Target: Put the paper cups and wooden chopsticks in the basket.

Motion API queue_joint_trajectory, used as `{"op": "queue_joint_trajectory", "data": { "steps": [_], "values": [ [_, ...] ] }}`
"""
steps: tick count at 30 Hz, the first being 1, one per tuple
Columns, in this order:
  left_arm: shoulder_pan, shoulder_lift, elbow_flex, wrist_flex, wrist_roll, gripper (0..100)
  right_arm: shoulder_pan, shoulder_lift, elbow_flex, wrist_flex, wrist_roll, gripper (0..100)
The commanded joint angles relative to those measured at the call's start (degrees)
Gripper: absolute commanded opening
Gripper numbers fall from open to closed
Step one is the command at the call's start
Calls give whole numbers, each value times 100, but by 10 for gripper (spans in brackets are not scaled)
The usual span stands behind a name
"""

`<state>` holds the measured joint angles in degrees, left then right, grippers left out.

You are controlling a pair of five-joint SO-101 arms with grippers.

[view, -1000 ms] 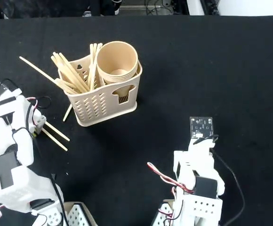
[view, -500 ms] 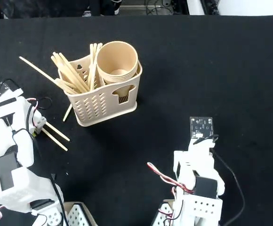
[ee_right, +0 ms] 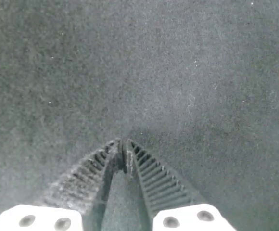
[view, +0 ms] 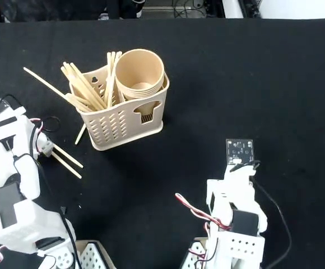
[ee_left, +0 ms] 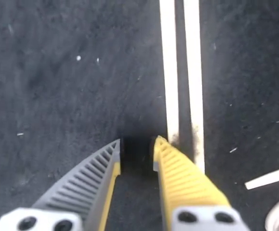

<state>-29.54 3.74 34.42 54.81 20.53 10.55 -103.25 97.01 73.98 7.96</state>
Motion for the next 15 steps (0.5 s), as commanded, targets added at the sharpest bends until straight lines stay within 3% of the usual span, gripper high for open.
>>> {"op": "queue_joint_trajectory", "data": {
  "steps": [1,7,12,15],
  "values": [
    [101,-176,-277,484,-53,138,-62,-382,-48,18,-18,13],
    [136,-185,-673,1213,-35,138,-62,-382,-48,18,-18,13],
    [119,-176,-2097,2699,-26,138,-62,-382,-48,18,-18,13],
    [92,-105,-2914,2919,-9,138,-62,-382,-48,18,-18,13]
  ]
}}
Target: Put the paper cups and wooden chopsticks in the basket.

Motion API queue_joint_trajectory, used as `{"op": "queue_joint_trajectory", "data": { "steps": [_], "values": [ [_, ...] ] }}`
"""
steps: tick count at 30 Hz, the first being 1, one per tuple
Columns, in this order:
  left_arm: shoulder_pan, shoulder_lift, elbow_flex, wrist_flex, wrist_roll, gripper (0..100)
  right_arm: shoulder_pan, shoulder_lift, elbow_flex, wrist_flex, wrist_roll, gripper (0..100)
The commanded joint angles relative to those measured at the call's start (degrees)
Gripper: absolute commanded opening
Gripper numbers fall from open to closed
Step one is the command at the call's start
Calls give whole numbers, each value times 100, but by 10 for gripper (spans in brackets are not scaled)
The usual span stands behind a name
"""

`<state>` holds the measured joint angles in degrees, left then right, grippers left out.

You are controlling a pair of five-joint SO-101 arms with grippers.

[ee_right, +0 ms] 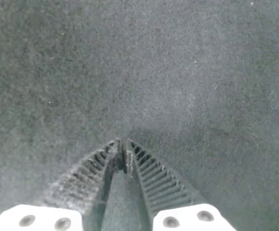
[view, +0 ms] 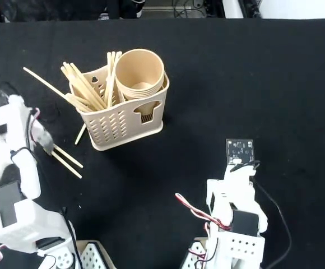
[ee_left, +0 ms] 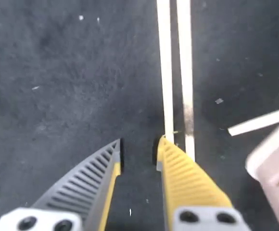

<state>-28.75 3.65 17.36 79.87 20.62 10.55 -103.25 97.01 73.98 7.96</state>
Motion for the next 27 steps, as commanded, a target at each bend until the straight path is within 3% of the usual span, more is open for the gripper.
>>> {"op": "queue_joint_trajectory", "data": {
  "steps": [1,8,12,15,19,27],
  "values": [
    [-48,-35,-1349,316,79,139,-62,-382,-48,18,-18,13],
    [-400,1512,-1543,-686,598,291,-62,-382,-48,18,-18,13],
    [-347,2787,-2404,-246,580,291,-62,-382,-48,18,-18,13],
    [-382,3587,-3415,554,580,247,-62,-382,-48,18,-18,13],
    [-409,4387,-4497,1169,554,19,-62,-382,-48,18,-18,13],
    [-523,4413,-5191,1609,624,30,-62,-382,-48,18,-18,13]
  ]
}}
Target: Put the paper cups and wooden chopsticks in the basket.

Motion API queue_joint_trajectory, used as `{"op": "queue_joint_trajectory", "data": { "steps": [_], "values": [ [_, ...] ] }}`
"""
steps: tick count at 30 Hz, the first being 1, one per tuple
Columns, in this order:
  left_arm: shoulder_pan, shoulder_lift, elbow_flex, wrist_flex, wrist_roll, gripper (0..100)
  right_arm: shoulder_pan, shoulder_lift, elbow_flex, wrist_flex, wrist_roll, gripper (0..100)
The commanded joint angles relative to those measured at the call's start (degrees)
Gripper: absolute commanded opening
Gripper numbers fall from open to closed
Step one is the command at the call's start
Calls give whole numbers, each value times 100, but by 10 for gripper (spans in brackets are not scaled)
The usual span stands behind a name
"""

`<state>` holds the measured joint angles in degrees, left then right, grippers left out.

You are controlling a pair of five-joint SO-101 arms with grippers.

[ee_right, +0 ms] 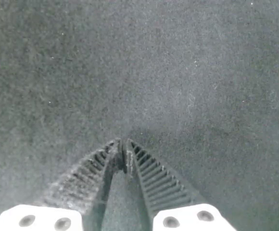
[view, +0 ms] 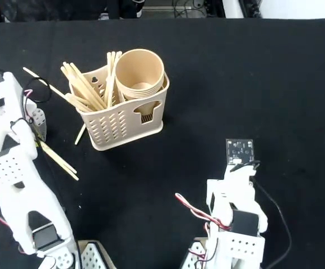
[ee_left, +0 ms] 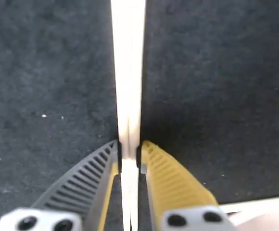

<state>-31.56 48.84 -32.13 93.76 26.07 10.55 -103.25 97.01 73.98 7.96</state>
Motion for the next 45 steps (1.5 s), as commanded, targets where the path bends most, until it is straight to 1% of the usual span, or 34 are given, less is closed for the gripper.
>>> {"op": "queue_joint_trajectory", "data": {
  "steps": [1,7,9,14,17,19,22,25,28,32,36,39,45],
  "values": [
    [-207,-220,-259,264,79,30,-62,-382,-48,18,-18,13],
    [242,-1538,-259,527,53,30,-62,-382,-48,18,-18,13],
    [338,-2092,-163,527,-88,30,-62,-382,-48,18,-18,13],
    [321,-3376,136,484,-431,30,-62,-382,-48,18,-18,13],
    [154,-3877,435,475,-545,30,-62,-382,-48,18,-18,13],
    [57,-3886,857,264,-545,30,-62,-382,-48,18,-18,13],
    [-57,-3622,1807,-352,-501,30,-62,-382,-48,18,-18,13],
    [-110,-3244,2607,-1116,-352,30,-62,-382,-48,18,-18,13],
    [-101,-2822,2967,-1952,-334,30,-62,-382,-48,18,-18,13],
    [-171,-2567,2870,-2004,-325,30,-62,-382,-48,18,-18,13],
    [-286,-2462,2818,-2110,-35,30,-62,-382,-48,18,-18,13],
    [-268,-2242,2809,-2286,-18,30,-62,-382,-48,18,-18,13],
    [-303,-1890,2510,-2224,-18,30,-62,-382,-48,18,-18,13]
  ]
}}
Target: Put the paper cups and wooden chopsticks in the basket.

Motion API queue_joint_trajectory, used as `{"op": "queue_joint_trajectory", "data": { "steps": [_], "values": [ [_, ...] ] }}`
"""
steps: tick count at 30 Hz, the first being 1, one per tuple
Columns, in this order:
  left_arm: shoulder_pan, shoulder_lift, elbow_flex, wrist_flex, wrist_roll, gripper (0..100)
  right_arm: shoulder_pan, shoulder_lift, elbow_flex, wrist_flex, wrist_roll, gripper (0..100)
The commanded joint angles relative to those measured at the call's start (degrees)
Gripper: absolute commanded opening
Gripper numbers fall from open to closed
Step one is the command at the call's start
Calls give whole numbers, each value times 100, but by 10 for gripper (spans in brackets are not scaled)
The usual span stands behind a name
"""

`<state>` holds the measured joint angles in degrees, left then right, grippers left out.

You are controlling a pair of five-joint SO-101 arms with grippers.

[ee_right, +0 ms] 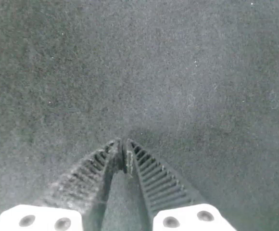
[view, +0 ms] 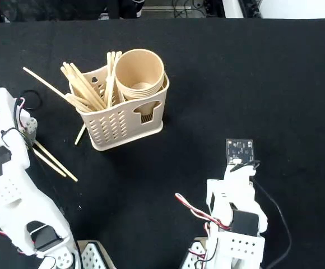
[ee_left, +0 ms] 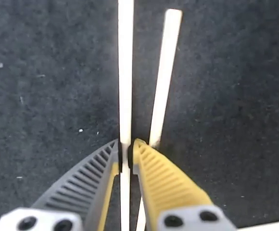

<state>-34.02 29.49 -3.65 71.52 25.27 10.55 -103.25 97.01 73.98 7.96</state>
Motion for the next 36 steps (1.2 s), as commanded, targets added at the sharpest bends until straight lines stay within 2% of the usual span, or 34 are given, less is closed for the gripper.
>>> {"op": "queue_joint_trajectory", "data": {
  "steps": [1,7,9,23,33,36],
  "values": [
    [-57,44,-338,35,62,30,-62,-382,-48,18,-18,13],
    [-22,53,-1332,1204,70,30,-62,-382,-48,18,-18,13],
    [4,62,-1596,1301,88,30,-62,-382,-48,18,-18,13],
    [207,615,-1525,712,229,31,-62,-382,-48,18,-18,13],
    [198,1002,-1587,765,202,35,-62,-382,-48,18,-18,13],
    [198,1081,-1613,932,202,84,-62,-382,-48,18,-18,13]
  ]
}}
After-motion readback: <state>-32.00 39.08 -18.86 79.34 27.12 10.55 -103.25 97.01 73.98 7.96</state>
